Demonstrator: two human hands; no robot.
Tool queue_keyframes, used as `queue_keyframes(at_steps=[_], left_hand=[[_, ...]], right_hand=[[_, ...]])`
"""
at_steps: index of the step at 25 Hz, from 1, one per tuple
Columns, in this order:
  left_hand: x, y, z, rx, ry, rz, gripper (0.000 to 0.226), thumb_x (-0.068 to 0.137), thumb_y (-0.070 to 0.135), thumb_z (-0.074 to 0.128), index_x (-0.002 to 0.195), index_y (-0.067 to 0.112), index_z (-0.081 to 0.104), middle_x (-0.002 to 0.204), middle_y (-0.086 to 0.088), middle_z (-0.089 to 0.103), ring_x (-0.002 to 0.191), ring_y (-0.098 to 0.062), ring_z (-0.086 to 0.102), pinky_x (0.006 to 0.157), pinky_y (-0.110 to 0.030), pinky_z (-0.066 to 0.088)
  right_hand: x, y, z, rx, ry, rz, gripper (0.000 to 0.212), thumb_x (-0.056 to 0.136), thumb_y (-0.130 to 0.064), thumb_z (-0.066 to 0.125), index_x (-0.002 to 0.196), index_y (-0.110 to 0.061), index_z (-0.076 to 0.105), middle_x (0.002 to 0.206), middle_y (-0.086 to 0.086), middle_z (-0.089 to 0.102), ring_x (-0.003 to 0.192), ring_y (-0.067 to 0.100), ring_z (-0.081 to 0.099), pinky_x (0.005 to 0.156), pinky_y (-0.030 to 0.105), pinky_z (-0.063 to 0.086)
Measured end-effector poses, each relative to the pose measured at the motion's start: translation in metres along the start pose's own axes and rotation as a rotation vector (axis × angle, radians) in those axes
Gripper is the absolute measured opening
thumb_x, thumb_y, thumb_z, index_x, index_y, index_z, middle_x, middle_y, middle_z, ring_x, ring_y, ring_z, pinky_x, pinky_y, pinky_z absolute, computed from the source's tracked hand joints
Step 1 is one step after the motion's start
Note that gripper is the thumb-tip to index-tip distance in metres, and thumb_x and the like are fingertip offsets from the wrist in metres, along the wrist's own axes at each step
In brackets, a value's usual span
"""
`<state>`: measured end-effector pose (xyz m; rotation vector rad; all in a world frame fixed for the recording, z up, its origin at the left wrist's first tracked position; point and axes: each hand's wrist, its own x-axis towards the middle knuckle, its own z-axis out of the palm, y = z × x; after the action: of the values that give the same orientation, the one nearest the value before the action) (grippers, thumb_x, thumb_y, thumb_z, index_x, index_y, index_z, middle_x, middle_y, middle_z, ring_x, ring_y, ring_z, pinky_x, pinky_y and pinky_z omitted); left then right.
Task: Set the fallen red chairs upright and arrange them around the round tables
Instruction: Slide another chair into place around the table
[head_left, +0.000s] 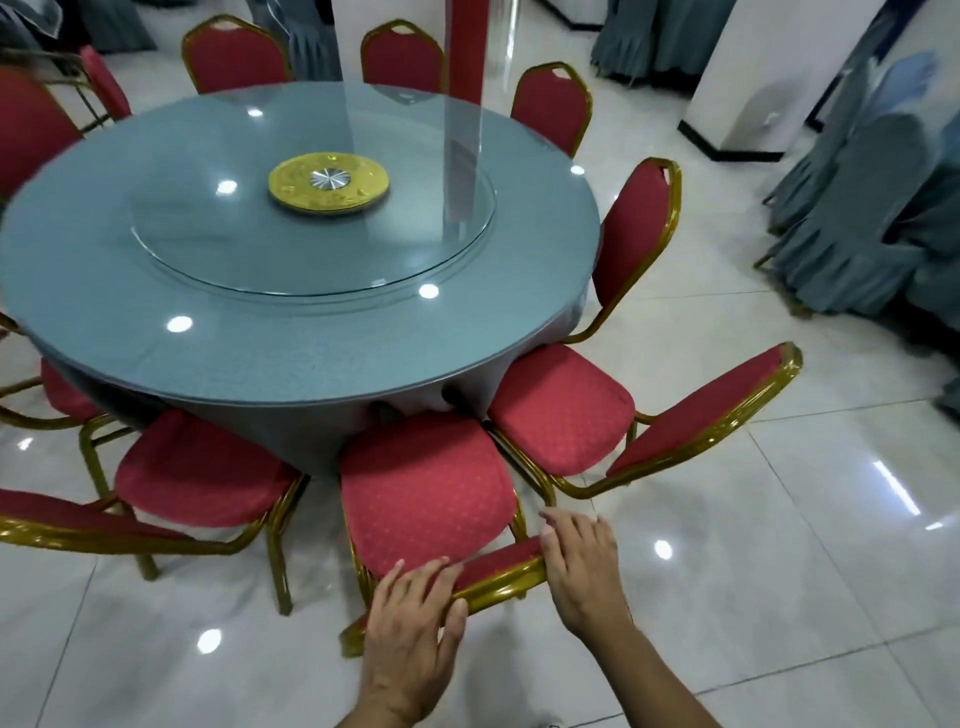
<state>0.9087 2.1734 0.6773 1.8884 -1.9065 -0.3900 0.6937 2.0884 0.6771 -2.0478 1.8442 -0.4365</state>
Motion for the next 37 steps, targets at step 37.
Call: queue_keyframes(at_steps=[37], left_hand=[[0.447, 0.389, 0.194, -0.224, 0.052, -0.203, 0.033, 0.098, 0.041, 0.040, 0.130, 0.041, 0.047, 0.128, 0.025, 0.046, 0.120, 0.000, 0.041, 0.107, -0.024, 0.028]], right_hand=[[0.429, 0.368, -0.272, 0.118, 0.028, -0.176, 0.043, 0.098, -0.028, 0.054, 0.136, -0.045, 0.043, 0.129, -0.026, 0.043, 0.115, -0.003, 0.041, 0.102, 0.029, 0.041]])
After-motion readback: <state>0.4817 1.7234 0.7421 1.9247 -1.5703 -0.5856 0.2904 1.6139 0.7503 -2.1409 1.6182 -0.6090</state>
